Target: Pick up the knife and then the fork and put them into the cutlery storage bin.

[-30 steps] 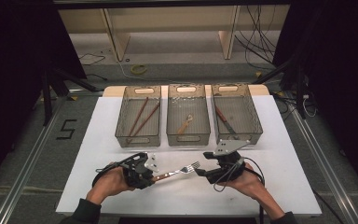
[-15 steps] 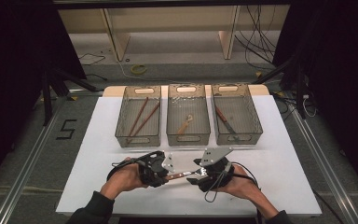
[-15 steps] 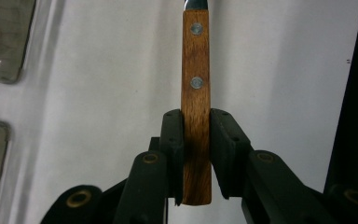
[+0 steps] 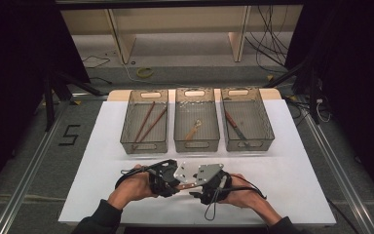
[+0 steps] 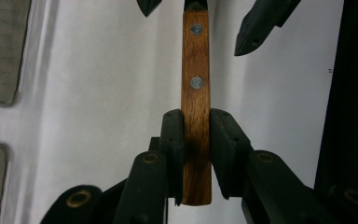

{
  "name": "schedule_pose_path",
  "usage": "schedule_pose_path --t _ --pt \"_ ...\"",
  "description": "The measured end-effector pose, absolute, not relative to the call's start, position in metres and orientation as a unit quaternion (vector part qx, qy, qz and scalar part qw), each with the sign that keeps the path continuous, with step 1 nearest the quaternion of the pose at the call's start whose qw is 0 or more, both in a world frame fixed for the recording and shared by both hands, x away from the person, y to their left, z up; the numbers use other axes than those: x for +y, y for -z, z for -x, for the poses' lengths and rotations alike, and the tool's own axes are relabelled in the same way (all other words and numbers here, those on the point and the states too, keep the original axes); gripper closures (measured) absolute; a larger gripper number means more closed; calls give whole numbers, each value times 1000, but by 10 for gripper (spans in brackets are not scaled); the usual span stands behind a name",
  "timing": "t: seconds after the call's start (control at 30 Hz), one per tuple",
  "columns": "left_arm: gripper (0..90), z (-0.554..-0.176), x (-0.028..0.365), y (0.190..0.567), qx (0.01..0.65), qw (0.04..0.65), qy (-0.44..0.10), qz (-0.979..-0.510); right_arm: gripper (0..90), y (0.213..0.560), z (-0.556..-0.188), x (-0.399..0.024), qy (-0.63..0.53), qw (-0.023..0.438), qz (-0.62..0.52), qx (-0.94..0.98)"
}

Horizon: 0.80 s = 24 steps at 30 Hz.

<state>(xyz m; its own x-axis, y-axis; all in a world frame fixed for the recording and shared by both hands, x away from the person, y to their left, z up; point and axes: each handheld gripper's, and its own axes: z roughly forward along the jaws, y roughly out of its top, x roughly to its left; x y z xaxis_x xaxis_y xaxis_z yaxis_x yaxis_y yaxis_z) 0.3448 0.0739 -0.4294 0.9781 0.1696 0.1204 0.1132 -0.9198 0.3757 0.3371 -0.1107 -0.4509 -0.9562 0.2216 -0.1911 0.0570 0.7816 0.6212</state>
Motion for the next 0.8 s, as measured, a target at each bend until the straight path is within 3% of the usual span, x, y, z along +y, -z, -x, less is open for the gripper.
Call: schedule_pose_path --t 0.57,0.8 --pt "750 -341 72 426 47 187 -68 -979 704 457 -334 -106 -308 139 -15 941" --pt "749 -339 73 426 35 188 -58 -980 753 458 -333 -105 -301 130 11 945"
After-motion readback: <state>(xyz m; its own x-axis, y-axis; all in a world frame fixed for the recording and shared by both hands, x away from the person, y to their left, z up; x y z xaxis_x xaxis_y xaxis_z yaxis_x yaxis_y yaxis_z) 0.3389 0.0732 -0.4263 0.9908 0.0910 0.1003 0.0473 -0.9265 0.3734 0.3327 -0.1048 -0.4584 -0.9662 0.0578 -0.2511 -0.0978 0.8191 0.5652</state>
